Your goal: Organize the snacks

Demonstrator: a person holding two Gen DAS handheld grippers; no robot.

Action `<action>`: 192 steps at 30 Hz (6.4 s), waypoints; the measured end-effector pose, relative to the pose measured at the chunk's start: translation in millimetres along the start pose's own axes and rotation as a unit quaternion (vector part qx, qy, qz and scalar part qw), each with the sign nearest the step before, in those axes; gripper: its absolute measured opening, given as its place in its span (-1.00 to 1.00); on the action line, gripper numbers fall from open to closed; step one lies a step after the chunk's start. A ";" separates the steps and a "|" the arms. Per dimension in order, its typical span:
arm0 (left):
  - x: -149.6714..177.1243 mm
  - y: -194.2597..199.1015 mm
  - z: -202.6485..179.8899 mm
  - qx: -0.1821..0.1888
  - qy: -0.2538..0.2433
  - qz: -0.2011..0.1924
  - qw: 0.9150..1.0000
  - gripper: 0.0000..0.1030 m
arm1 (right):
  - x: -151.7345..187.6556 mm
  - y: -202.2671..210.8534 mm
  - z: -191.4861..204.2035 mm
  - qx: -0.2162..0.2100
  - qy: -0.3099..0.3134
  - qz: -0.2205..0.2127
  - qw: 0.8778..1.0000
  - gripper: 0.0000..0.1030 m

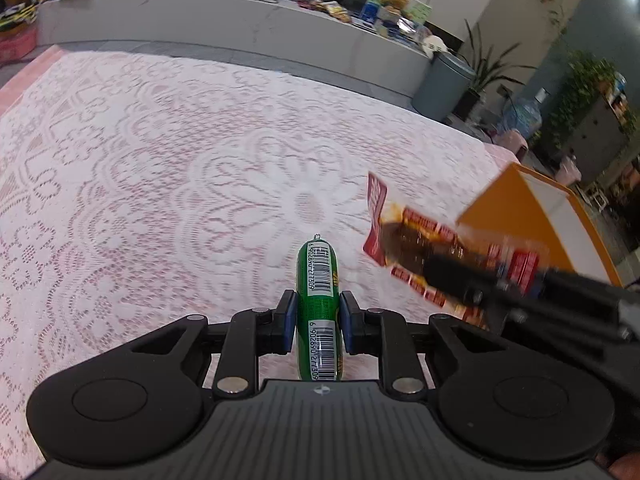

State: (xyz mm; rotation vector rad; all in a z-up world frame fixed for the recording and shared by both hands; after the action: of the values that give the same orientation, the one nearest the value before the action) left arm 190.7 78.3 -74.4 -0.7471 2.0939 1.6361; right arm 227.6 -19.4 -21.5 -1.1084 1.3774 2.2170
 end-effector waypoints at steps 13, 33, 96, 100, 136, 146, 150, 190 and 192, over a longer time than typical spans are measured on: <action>-28.0 30.2 -115.1 0.049 -0.084 -0.023 0.995 -0.53 | -27.9 112.2 -60.9 0.030 -0.006 -0.025 0.999 -0.71; -39.1 -39.3 -270.9 0.117 -0.220 0.004 0.969 -0.53 | 5.9 169.9 -207.3 0.138 -0.049 0.014 0.989 -0.71; 13.5 131.7 -194.4 -0.052 -0.226 -0.170 0.958 0.57 | 10.1 258.3 -91.1 0.133 0.025 -0.063 0.989 0.90; 31.9 139.6 -181.8 -0.076 -0.215 -0.197 0.954 0.58 | 36.9 268.8 -63.6 0.140 0.028 -0.121 0.982 0.93; 98.5 75.1 -115.5 -0.081 -0.145 -0.091 0.982 0.70 | 116.7 209.2 -61.8 0.198 -0.053 -0.105 0.973 0.93; 96.4 81.1 -120.7 -0.080 -0.148 -0.091 0.982 0.70 | 117.3 208.4 -63.2 0.183 -0.063 -0.101 0.976 0.93; 95.7 82.6 -121.8 -0.080 -0.149 -0.092 0.981 0.70 | 116.7 208.8 -64.8 0.178 -0.065 -0.102 0.976 0.93; 95.9 85.3 -128.7 -0.074 -0.162 -0.101 0.979 0.70 | 116.4 208.2 -66.4 0.174 -0.064 -0.097 0.978 0.93; 96.0 85.1 -128.2 -0.074 -0.160 -0.100 0.979 0.70 | 116.4 208.2 -66.5 0.174 -0.064 -0.097 0.978 0.93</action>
State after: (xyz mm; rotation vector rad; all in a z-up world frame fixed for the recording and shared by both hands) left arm 66.1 -47.2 -33.7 -0.6648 1.6345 1.6854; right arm 55.0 -194.9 5.9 -0.9156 1.4625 1.7911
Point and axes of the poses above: each gripper's, at about its wrist camera, not at the fingertips, and y roughly against the way its jaws point, z to its left, x to its underside, the point moved 5 cm from there along -y, roughly the way its jaws point, and after that the axes turned 6 degrees about -y, right-handed, at the moved point
